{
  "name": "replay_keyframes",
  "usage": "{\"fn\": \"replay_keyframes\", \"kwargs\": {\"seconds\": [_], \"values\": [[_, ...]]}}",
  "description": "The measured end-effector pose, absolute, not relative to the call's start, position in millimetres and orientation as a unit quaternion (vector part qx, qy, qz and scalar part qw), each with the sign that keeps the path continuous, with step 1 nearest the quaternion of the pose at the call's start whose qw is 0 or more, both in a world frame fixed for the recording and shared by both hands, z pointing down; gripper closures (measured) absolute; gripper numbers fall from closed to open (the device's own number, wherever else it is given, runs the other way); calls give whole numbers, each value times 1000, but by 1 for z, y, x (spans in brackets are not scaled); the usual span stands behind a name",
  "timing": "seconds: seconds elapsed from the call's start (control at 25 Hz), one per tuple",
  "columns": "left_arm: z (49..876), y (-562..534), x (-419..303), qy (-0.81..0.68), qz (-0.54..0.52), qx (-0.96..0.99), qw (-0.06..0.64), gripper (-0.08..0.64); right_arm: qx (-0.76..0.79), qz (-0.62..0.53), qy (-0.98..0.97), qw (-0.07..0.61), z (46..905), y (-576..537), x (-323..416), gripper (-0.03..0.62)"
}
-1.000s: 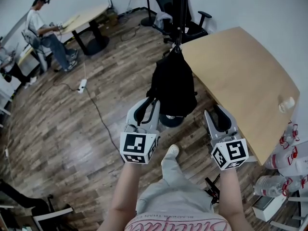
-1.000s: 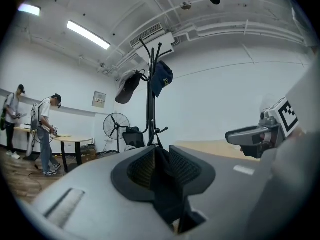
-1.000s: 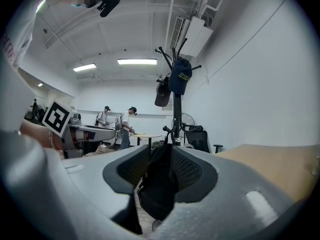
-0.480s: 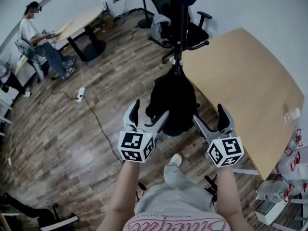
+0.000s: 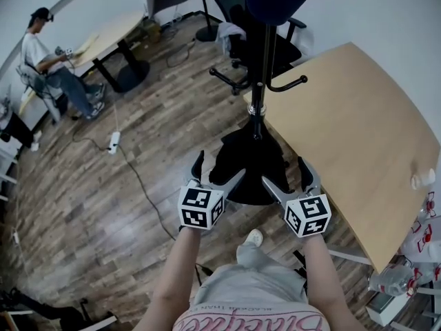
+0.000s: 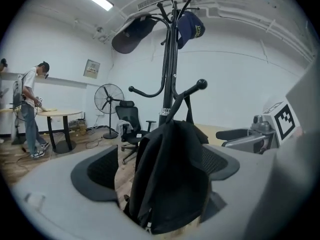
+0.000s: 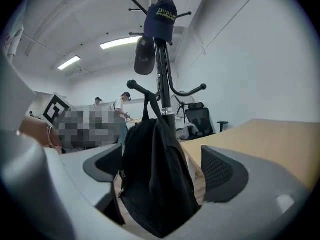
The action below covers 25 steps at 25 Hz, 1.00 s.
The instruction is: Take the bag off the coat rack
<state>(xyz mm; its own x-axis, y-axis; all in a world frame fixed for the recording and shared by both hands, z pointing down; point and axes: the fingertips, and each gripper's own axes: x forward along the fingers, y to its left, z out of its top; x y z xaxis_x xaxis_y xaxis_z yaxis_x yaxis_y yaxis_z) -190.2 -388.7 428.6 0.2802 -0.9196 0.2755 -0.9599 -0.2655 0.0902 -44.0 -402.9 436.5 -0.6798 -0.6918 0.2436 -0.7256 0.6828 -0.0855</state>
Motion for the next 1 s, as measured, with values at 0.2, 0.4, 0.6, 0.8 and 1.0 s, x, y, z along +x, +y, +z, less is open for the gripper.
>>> {"fn": "replay_keyframes", "kwargs": {"seconds": [0.2,0.4,0.6,0.8,1.0], "values": [[458,-406,-190,-578,117,797,130,56,388,112,-906,125,472,-418,-52,103],[477,-415,-192,-571,128,802,121,110,386,120,-904,142,494,-429,-62,106],[496,-423,-187,-559,136,812,104,162,394,121,-899,150,513,-436,-61,172],[506,-426,-183,-545,153,821,75,202,404,117,-897,134,519,-439,-61,250],[517,-438,-196,-547,157,821,54,291,417,76,-891,161,527,-449,-72,284]]}}
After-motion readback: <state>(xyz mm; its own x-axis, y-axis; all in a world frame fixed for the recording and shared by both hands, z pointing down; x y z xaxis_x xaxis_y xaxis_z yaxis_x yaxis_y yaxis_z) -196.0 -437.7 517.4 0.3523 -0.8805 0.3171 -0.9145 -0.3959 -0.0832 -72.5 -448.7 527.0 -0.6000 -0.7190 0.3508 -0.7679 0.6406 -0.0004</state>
